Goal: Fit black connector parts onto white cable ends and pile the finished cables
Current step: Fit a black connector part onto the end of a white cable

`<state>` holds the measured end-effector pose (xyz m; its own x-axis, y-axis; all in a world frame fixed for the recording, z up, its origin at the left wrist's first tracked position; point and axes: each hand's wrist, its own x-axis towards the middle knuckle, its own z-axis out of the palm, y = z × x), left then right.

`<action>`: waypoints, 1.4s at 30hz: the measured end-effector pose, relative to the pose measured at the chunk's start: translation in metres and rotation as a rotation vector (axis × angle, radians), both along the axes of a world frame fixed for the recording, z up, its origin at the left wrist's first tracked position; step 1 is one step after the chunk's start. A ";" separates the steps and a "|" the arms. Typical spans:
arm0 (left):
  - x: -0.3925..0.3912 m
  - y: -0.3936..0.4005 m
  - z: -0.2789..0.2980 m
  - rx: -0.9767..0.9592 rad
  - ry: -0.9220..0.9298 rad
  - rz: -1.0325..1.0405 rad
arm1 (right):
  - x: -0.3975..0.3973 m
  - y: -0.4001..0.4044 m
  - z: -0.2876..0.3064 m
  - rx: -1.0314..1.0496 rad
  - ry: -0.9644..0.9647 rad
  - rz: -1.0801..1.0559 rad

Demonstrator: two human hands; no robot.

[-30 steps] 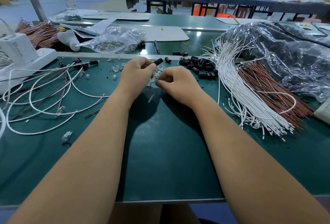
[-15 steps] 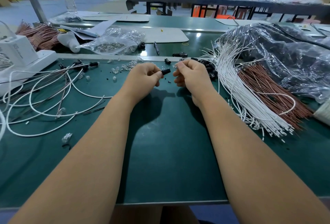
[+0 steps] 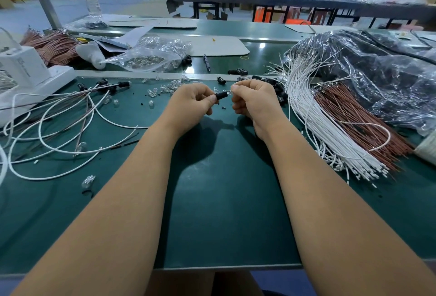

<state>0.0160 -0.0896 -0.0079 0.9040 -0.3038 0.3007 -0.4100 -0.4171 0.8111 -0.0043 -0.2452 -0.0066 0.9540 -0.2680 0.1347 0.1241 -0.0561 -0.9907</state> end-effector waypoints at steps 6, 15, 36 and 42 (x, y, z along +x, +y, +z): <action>0.000 0.000 0.000 0.017 -0.004 -0.002 | 0.001 0.001 -0.001 -0.018 -0.005 0.020; 0.000 0.000 -0.001 -0.060 0.026 -0.004 | -0.001 0.001 -0.004 -0.009 -0.039 0.012; 0.006 -0.003 -0.005 -0.195 0.092 -0.021 | -0.005 0.002 -0.005 -0.024 -0.066 0.041; 0.004 -0.006 -0.005 -0.190 0.065 -0.009 | -0.005 0.003 -0.004 0.001 -0.078 0.022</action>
<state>0.0197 -0.0953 -0.0131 0.9209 -0.2551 0.2947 -0.3574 -0.2511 0.8995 -0.0092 -0.2419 -0.0108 0.9463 -0.2469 0.2088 0.2023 -0.0519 -0.9780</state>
